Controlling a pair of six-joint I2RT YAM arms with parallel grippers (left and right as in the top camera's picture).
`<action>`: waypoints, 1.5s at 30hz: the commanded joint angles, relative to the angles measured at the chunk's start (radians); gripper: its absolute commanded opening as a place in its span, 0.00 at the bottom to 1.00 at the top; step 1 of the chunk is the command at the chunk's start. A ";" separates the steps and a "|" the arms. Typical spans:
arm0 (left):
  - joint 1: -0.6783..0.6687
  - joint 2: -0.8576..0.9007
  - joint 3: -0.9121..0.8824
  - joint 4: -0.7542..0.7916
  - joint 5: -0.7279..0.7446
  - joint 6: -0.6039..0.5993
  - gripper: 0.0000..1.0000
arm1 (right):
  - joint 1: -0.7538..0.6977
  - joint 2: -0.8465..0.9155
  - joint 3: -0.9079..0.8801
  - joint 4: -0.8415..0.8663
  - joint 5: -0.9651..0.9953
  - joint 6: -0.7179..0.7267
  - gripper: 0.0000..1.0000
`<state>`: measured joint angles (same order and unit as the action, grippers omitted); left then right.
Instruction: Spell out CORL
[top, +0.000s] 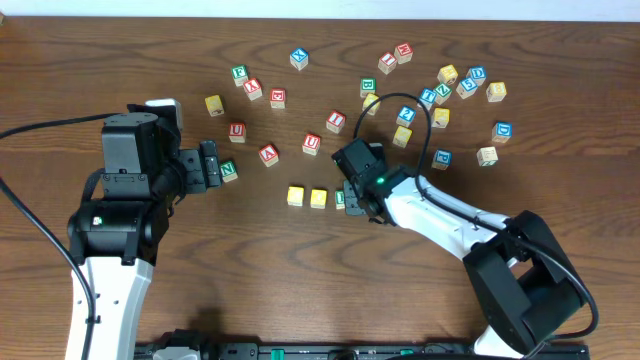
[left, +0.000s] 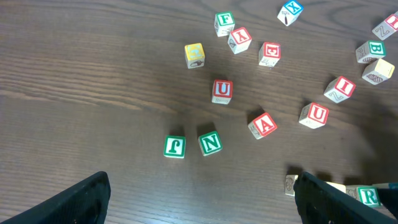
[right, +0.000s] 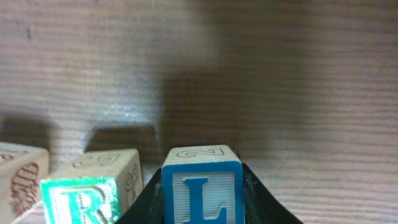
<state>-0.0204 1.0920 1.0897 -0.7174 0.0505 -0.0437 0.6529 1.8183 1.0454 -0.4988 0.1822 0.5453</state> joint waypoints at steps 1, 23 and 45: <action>0.005 -0.002 0.017 0.000 0.002 0.013 0.93 | 0.010 -0.016 -0.012 0.009 0.035 0.014 0.01; 0.005 -0.002 0.017 0.000 0.002 0.014 0.93 | 0.021 -0.016 -0.012 0.034 0.018 0.027 0.01; 0.005 -0.002 0.017 0.000 0.002 0.013 0.92 | 0.031 -0.016 -0.013 0.018 0.045 0.034 0.01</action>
<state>-0.0204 1.0920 1.0897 -0.7174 0.0505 -0.0437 0.6777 1.8183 1.0386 -0.4782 0.1986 0.5667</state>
